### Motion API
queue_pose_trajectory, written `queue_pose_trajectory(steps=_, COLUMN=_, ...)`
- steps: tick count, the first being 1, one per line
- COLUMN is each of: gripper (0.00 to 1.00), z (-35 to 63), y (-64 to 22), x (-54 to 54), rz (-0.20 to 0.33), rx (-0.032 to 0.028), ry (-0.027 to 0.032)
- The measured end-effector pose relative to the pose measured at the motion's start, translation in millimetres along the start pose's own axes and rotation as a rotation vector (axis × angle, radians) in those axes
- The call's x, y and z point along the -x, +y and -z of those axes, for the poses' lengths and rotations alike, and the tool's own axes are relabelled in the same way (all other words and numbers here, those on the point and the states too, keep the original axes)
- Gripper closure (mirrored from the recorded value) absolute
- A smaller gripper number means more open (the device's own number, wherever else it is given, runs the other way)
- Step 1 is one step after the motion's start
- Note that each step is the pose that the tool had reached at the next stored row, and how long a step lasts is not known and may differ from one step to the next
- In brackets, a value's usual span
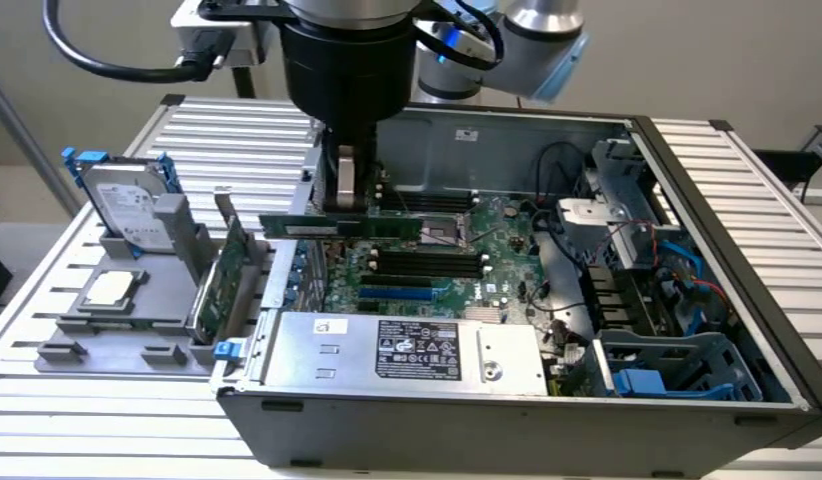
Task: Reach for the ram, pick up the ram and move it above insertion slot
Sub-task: 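Pick up the ram and move it above insertion slot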
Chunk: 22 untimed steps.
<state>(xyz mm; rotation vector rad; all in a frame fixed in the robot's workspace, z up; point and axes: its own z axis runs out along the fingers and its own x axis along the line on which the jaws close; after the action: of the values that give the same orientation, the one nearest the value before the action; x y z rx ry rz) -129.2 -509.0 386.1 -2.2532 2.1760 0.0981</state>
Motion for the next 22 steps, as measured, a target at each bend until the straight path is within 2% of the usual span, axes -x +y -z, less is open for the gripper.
queue_pose_trajectory(steps=10, gripper=0.86, z=-0.4, y=-29.1, x=21.3, rz=0.0, rx=0.0, ry=0.0)
queue_pose_trajectory(steps=22, gripper=0.86, z=-2.1, y=-59.4, x=52.6, rz=0.0, rx=0.0001, ry=0.0001)
